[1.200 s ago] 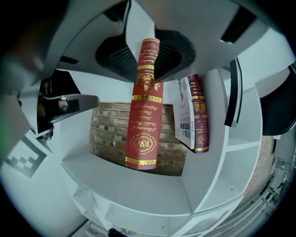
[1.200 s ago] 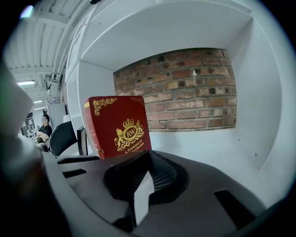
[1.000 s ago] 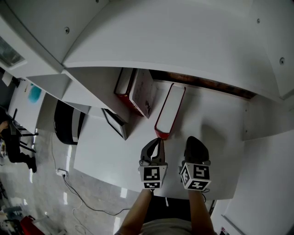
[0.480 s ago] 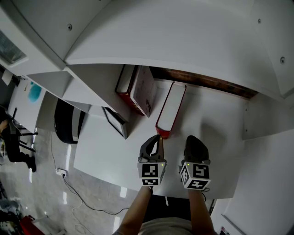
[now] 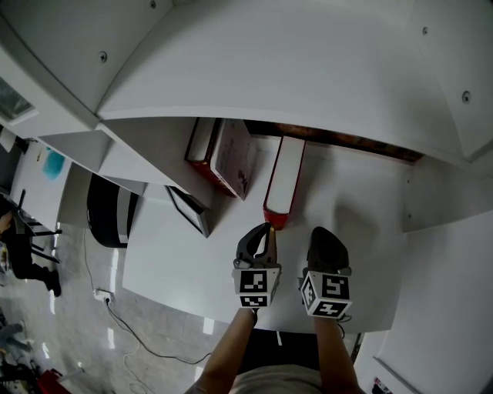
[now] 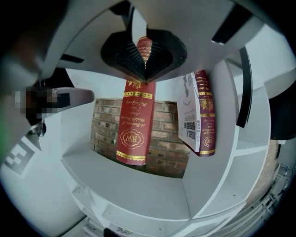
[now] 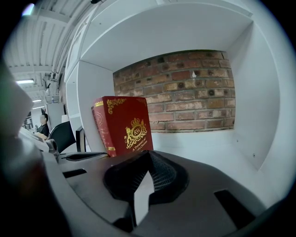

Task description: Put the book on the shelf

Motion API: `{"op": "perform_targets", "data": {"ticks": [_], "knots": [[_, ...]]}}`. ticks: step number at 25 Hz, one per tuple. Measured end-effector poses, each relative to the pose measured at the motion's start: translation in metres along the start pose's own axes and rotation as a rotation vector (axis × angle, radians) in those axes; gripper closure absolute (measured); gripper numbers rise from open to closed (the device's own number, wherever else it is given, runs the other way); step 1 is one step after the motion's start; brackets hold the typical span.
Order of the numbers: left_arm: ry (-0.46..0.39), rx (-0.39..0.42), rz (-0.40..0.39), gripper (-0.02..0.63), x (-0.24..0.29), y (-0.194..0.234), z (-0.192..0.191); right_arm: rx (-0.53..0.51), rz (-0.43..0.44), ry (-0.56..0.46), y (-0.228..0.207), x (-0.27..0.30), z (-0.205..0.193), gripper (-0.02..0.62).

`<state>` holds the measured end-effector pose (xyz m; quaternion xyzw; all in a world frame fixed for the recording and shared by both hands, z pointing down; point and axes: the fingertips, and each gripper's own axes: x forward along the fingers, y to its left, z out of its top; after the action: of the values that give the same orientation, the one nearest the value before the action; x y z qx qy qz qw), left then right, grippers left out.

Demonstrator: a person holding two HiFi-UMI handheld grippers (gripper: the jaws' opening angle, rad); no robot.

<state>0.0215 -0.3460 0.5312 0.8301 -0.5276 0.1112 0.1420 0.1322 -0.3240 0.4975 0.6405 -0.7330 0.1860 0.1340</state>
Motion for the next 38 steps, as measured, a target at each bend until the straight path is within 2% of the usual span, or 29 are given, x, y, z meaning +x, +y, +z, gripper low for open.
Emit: {"op": "perform_targets", "data": {"ticks": [11,23,38], "knots": [[0.008,0.02,-0.023,0.589,0.032,-0.008,0.01,0.01,-0.041,0.002,-0.015,-0.001,-0.001,0.578],[0.003,0.032,-0.027,0.589,0.061,-0.012,0.02,0.015,-0.046,0.004,-0.02,0.0,-0.001,0.578],[-0.005,0.01,-0.006,0.589,0.059,-0.011,0.026,0.018,-0.05,-0.003,-0.021,0.001,0.001,0.58]]}}
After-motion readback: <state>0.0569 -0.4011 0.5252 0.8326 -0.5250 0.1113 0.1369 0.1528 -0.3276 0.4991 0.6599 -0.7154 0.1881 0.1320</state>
